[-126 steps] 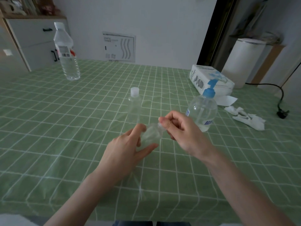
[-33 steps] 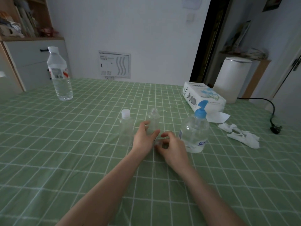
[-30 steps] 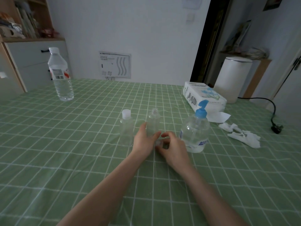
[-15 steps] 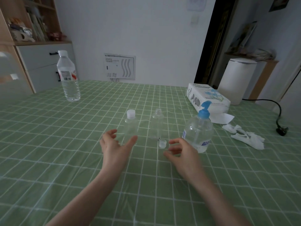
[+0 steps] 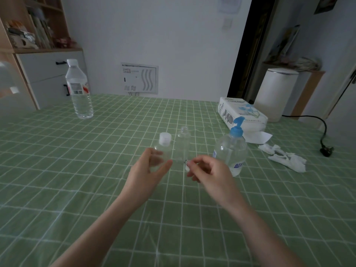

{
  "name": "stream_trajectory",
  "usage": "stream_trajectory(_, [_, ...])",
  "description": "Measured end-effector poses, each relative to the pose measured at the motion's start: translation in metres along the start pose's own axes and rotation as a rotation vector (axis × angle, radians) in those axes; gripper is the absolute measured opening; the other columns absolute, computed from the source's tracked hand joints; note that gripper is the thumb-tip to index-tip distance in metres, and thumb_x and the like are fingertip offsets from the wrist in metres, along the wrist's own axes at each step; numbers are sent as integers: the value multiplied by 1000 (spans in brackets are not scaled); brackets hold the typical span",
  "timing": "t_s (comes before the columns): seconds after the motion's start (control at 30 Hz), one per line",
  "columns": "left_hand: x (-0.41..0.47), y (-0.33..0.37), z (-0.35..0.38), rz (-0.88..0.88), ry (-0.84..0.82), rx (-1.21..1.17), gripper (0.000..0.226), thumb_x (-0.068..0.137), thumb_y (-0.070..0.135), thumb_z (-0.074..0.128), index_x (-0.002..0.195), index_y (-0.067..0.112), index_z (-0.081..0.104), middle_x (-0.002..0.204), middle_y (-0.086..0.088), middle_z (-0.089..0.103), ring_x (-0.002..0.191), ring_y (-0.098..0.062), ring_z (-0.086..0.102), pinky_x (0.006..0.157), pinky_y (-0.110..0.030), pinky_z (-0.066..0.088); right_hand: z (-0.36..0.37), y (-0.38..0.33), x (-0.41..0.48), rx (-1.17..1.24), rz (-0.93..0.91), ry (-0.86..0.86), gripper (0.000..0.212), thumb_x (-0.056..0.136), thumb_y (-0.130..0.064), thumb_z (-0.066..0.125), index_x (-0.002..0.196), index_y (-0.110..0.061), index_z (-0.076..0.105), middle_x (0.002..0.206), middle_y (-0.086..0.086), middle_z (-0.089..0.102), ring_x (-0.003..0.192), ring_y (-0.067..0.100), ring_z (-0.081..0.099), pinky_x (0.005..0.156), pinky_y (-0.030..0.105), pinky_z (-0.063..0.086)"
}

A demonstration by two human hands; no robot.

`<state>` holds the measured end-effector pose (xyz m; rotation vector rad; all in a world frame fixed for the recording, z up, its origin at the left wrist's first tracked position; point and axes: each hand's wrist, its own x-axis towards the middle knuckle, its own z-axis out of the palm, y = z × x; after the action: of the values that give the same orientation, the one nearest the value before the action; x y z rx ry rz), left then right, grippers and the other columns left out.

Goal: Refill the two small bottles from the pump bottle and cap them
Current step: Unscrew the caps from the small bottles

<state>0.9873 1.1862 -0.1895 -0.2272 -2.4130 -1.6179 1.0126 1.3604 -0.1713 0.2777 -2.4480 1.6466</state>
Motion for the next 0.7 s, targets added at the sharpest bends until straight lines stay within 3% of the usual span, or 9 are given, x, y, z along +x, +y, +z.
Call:
stream_trajectory(0.1, [-27,7,-5,122,-39,55,25,78,31,69,99,28,54,81,6,64,76,-8,64,70,-24,53,-2,-15,-5,94,-68,-64,4,94,-27,62,97,-27,64,71,-3,65,65,3,61,67,22,51])
stream_trajectory(0.17, [-40,11,-6,191,-35,173,26,74,38,65,95,32,51,72,7,59,63,-8,60,58,-24,52,-2,-21,-9,157,-80,-176,17,88,-33,61,104,-28,62,72,0,57,68,11,53,65,25,46])
stream_trajectory(0.3, [-49,12,-9,327,-9,511,32,69,50,53,94,30,46,61,15,45,50,-2,48,45,-19,37,3,-20,-14,107,-111,-167,35,89,-45,65,95,-10,62,62,-11,45,56,4,41,53,14,37])
stream_trajectory(0.4, [-48,12,-12,341,-70,536,36,70,57,51,96,33,43,58,15,45,47,-1,46,45,-17,35,5,-15,-14,99,-126,-127,48,84,-47,59,87,1,55,56,-13,39,49,1,34,48,11,33])
stream_trajectory(0.5, [-47,10,-16,292,-158,417,32,68,58,55,87,36,40,51,8,47,42,-6,44,44,-18,37,6,-15,-15,103,-158,-200,40,85,-46,56,85,-6,53,58,-12,39,49,1,34,49,13,32])
stream_trajectory(0.6, [-47,5,-19,248,-269,212,26,70,48,63,83,32,48,50,6,47,40,-6,37,42,-14,33,2,-14,-16,51,-196,-297,17,93,-36,58,90,-19,57,58,-18,44,52,0,38,53,13,35])
stream_trajectory(0.67, [-47,1,-22,256,-279,225,24,70,47,64,83,33,49,50,7,49,39,-5,38,41,-12,32,-5,-11,-16,12,-190,-364,4,95,-25,61,99,-24,61,68,-20,50,59,-2,45,59,13,42])
stream_trajectory(0.7, [-47,0,-23,255,-271,254,26,69,49,63,83,33,48,50,6,50,40,-5,40,41,-14,33,-7,-10,-16,4,-174,-388,10,93,-25,62,103,-26,61,75,-22,53,66,-2,49,65,15,46])
